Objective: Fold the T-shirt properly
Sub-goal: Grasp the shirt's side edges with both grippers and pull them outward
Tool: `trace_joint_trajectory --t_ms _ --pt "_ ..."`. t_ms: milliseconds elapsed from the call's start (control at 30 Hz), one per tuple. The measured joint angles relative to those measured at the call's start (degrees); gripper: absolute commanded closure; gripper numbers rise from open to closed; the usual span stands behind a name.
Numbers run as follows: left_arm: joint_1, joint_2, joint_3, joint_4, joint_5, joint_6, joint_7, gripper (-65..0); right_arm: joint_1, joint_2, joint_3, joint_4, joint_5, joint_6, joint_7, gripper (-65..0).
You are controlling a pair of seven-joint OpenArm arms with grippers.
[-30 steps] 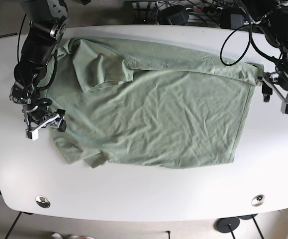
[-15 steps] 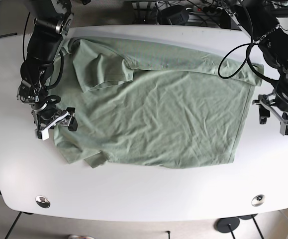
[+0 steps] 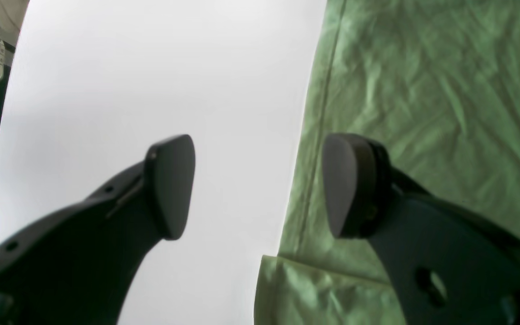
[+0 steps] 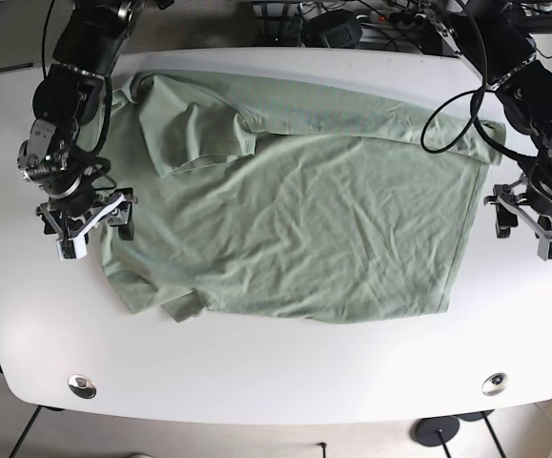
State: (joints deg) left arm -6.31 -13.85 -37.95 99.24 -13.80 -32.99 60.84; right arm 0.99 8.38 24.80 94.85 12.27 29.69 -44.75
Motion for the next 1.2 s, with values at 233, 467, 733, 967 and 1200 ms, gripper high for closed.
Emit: trace_joint_trajectory --t_ms 233,467,733,967,1200 --pt "0.1 0.0 0.0 -3.4 0.0 0.0 0.0 -40.6 -11.7 -7.9 -0.3 11.0 -0.3 4.00 -3.9 -49.8" --pt "0.0 -0.2 0.0 -3.5 0.0 0.0 0.0 -40.4 -12.6 -8.2 -0.5 8.2 -0.5 4.02 -3.8 -49.6" --pt "0.0 -0.2 0.0 -3.5 0.0 0.0 0.0 -40.4 -12.6 -8.6 -3.9 5.5 -0.4 4.00 -3.5 -49.6" --pt "0.0 -0.1 0.0 -3.5 0.0 0.0 0.0 -40.4 -12.9 -9.0 -3.9 4.1 -0.5 4.00 -3.5 -46.3" --pt "0.0 -0.2 0.0 -3.5 0.0 0.0 0.0 -40.4 -12.8 -9.0 -3.9 4.0 -0.5 4.00 -3.5 -6.2"
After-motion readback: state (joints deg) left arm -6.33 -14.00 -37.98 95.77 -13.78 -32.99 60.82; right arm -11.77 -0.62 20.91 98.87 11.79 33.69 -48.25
